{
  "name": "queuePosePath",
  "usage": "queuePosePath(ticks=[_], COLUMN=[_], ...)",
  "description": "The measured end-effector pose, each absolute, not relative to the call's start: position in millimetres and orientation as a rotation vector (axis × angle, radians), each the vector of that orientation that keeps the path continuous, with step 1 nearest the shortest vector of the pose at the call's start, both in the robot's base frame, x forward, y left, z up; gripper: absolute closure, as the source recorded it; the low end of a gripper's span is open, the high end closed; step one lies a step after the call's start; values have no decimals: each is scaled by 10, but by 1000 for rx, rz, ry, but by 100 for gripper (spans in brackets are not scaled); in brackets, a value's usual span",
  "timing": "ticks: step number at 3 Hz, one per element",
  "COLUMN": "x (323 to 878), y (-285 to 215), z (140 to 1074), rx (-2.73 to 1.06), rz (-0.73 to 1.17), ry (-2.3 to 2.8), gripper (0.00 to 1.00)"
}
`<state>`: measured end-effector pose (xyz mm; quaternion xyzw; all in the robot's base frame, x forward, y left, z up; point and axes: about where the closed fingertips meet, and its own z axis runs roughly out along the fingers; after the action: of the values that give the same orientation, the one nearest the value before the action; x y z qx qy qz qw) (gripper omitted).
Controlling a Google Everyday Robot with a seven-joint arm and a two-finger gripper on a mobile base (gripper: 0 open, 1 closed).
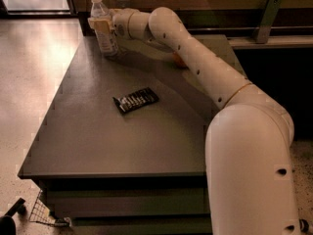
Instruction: Pick blue plastic bottle
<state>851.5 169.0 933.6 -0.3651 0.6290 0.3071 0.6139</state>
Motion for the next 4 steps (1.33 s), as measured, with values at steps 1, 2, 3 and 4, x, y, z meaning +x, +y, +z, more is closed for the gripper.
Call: queuePosePath(ticks=[1,2,3,4], x=[8508,8507,8383,7899], y=[1721,1722,1693,1482], z=[9329,9329,9464,9971], rx=[-844,-844,-878,-989], rz=[712,712,747,841], ry=[1450,1449,1440,1390], gripper=[100,100,100,100])
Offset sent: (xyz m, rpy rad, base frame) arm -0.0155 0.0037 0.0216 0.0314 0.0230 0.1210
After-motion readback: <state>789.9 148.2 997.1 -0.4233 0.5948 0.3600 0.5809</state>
